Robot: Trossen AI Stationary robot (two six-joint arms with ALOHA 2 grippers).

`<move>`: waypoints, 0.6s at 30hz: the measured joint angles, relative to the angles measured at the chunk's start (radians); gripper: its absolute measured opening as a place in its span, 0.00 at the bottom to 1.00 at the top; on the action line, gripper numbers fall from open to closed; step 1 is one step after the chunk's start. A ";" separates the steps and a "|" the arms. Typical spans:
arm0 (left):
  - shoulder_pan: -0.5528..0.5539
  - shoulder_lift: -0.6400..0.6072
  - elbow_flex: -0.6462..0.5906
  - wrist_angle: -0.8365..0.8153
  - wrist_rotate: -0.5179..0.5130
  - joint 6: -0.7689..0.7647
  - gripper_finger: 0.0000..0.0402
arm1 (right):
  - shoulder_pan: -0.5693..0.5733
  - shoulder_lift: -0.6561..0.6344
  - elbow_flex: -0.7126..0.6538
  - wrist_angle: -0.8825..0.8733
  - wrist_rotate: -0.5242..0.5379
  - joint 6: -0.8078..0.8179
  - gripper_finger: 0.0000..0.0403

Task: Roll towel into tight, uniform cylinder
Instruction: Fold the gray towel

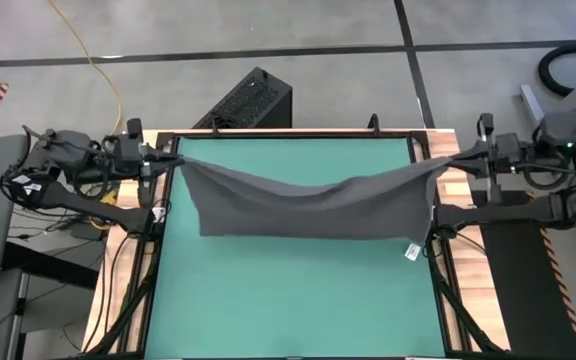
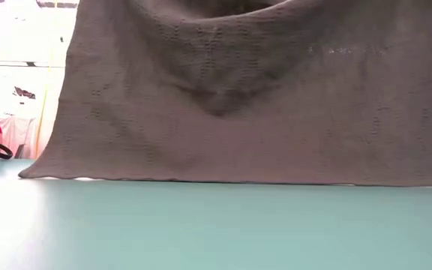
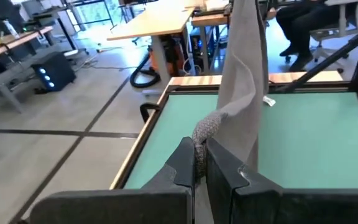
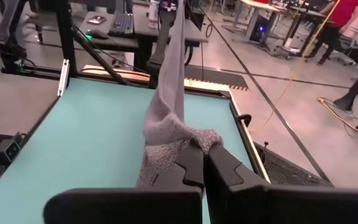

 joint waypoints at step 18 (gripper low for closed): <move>0.261 0.141 -0.016 0.307 -0.244 0.312 0.00 | -0.021 0.102 -0.333 0.583 0.638 -0.732 0.04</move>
